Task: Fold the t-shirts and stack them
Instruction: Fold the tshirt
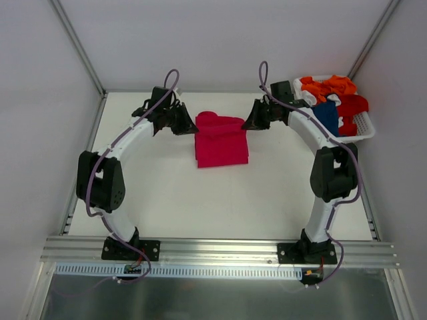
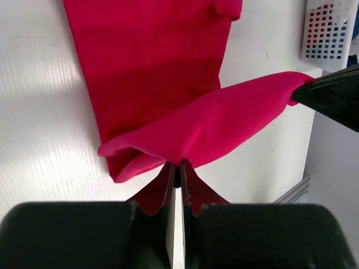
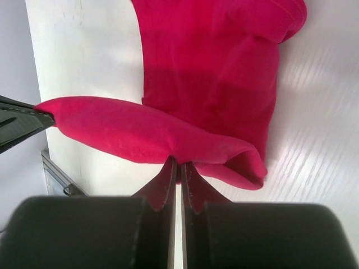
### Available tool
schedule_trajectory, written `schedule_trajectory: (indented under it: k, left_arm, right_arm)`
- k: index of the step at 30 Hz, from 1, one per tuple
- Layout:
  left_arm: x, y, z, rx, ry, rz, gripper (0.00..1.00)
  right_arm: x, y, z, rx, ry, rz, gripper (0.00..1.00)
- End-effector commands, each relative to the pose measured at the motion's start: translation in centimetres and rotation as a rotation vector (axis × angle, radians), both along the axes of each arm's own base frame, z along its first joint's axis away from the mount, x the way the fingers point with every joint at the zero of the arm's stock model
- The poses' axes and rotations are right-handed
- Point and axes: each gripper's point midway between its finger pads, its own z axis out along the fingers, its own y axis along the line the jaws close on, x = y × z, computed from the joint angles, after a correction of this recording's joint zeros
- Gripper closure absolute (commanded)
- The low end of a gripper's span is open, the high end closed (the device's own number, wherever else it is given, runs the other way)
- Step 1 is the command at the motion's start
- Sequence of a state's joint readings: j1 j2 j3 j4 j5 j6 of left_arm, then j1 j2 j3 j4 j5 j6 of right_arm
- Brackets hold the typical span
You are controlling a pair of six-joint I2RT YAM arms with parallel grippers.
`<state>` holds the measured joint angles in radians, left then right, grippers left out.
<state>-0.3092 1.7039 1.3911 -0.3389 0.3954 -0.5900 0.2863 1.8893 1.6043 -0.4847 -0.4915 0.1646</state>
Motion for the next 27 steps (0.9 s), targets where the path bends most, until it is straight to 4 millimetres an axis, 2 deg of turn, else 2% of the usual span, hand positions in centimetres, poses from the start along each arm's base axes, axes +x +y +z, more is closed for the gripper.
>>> schedule_trajectory:
  k: [1, 4, 5, 7, 8, 10, 15, 16, 17, 19, 20, 21, 24, 27]
  left_arm:
    - [2.1, 0.0, -0.1, -0.014, -0.002, -0.01, 1.0]
    - [3.5, -0.4, -1.0, -0.029, 0.021, -0.014, 1.0]
    - [4.2, -0.4, -0.6, -0.033, 0.008, -0.012, 1.0]
    - [5.1, -0.3, -1.5, -0.034, 0.026, -0.006, 1.0]
    - [5.9, -0.4, -1.0, -0.04, 0.008, -0.006, 1.0]
    - [6.6, -0.5, -1.8, -0.046, 0.027, -0.004, 1.0]
    - [7.9, -0.4, -1.4, -0.058, 0.016, 0.013, 1.0]
    - [8.2, -0.1, -1.6, -0.048, 0.014, 0.024, 1.0]
    - [8.6, 0.3, -1.5, -0.049, 0.011, 0.038, 1.0]
    - [9.1, 0.6, -2.1, -0.058, 0.033, 0.058, 1.0]
    - [9.6, 0.9, -2.8, -0.056, 0.043, 0.066, 1.0]
    - [9.8, 0.9, -3.0, -0.056, 0.045, 0.067, 1.0]
    - [10.8, 1.2, -4.5, -0.056, 0.071, 0.078, 1.0]
    - [11.6, 1.9, -5.6, -0.045, 0.083, 0.112, 1.0]
  right_arm:
    - [1.8, -0.2, 0.8, 0.028, -0.016, 0.022, 0.99]
    - [2.7, -0.7, -0.6, 0.023, 0.006, 0.016, 1.0]
    - [3.2, -0.7, -0.5, 0.023, -0.009, 0.023, 1.0]
    - [3.9, -0.8, -1.2, 0.022, -0.006, 0.029, 0.99]
    - [4.4, -0.9, -0.7, 0.023, -0.026, 0.031, 1.0]
    - [5.2, -0.8, -1.0, 0.023, -0.039, 0.046, 0.99]
    - [8.0, -0.2, 1.2, 0.072, -0.111, 0.063, 0.99]
    - [8.4, -0.2, 1.3, 0.072, -0.122, 0.063, 1.0]
    - [8.9, -0.1, 0.5, 0.071, -0.115, 0.066, 0.99]
    - [9.8, 0.3, 1.3, 0.092, -0.132, 0.063, 1.0]
    - [10.2, 0.5, 0.2, 0.098, -0.112, 0.067, 0.99]
    - [10.7, 0.7, 0.3, 0.104, -0.118, 0.065, 0.99]
    - [11.3, 1.1, -1.7, 0.121, -0.091, 0.074, 0.95]
    - [12.5, 1.9, -2.0, 0.163, -0.12, 0.092, 0.97]
